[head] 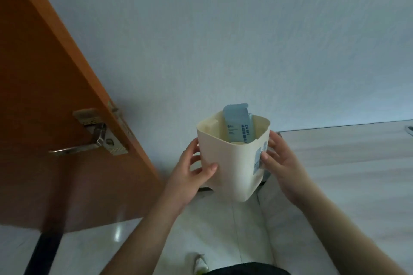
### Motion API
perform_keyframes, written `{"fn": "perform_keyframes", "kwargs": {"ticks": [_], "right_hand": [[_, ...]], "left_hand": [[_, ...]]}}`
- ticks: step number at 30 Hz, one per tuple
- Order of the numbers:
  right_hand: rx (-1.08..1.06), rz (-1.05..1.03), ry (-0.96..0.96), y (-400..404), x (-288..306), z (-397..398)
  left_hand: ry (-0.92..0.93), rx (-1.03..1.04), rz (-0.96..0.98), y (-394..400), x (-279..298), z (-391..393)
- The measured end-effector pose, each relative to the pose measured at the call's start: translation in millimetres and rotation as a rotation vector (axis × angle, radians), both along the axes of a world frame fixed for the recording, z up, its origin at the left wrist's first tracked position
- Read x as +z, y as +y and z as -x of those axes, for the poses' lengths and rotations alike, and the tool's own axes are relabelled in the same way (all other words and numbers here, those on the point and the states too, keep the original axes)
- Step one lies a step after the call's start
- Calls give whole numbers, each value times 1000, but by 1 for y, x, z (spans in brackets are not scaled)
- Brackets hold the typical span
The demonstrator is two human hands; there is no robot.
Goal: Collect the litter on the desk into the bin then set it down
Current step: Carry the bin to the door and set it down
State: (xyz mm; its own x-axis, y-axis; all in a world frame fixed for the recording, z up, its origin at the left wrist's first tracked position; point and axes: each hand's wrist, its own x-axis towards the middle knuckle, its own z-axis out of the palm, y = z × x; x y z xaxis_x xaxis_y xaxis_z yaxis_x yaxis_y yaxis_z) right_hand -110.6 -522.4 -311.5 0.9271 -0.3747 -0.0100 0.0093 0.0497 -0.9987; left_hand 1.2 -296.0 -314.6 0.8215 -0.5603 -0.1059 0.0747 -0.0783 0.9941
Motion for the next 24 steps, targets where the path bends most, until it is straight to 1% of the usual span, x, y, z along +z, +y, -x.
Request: {"fn": "perform_keyframes", "kwargs": {"ticks": [7, 12, 15, 19, 24], "right_hand": [[-171, 7, -13, 1, -4, 7], [-327, 1, -10, -24, -5, 27], [-383, -14, -4, -44, -10, 42], [-472, -52, -13, -72, -17, 57], [-560, -71, 7, -110, -16, 61]], "left_hand": [[5, -125, -2, -27, -6, -30], [18, -263, 19, -74, -4, -33], [24, -336, 17, -108, -7, -30], [2, -402, -37, -155, -13, -27], [-33, -436, -135, -215, -12, -26]]}}
